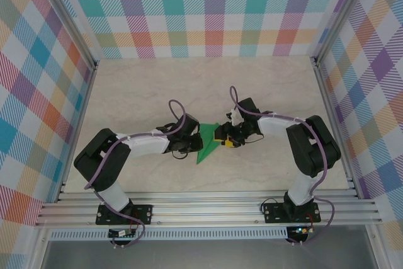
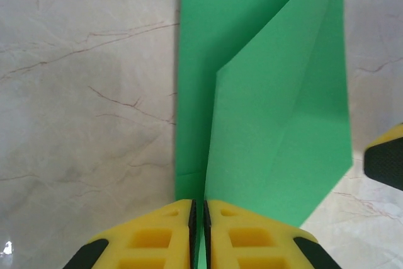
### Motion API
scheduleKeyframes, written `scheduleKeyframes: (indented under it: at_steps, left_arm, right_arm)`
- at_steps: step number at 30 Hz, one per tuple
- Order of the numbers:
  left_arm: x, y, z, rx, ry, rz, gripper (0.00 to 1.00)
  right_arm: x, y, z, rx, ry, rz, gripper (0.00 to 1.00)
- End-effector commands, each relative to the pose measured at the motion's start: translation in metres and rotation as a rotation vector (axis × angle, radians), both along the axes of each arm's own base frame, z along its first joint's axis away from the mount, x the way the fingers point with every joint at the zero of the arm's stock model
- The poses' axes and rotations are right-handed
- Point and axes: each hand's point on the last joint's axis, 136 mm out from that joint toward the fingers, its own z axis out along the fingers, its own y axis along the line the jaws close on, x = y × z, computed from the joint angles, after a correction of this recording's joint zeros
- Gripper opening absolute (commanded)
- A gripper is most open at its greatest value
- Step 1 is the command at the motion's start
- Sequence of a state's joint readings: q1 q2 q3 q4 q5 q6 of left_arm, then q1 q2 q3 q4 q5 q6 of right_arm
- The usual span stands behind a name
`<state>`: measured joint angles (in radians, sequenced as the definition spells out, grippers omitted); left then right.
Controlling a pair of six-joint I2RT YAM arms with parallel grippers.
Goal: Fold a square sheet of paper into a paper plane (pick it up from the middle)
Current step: Turn over the paper at the center of the table.
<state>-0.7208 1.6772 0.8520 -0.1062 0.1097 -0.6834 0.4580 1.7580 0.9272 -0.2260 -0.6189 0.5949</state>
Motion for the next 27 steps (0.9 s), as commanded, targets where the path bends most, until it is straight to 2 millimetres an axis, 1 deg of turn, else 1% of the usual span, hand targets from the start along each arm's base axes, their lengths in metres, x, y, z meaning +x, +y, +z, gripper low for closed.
scheduleKeyframes:
  at_steps: [1, 9, 14, 21, 27]
  left_arm:
    - [0.007, 0.004, -0.004, 0.030, 0.002, 0.006, 0.14]
    - [0.002, 0.008, -0.012, 0.047, 0.022, 0.009, 0.13]
    - [0.000, 0.008, -0.016, 0.045, 0.034, 0.009, 0.13]
    - [-0.004, 0.002, -0.017, -0.005, 0.049, 0.004, 0.13]
    - [-0.007, -0.001, -0.018, -0.037, 0.067, 0.021, 0.12]
  right_arm:
    - [-0.003, 0.004, -0.006, 0.016, 0.029, -0.002, 0.54]
    - [-0.006, 0.006, -0.016, -0.007, 0.058, -0.008, 0.54]
    - [-0.007, 0.014, -0.018, 0.010, 0.064, 0.005, 0.54]
    - [-0.005, 0.024, -0.014, 0.042, 0.057, 0.018, 0.51]
    - [-0.001, 0.026, -0.010, 0.054, 0.051, 0.008, 0.48]
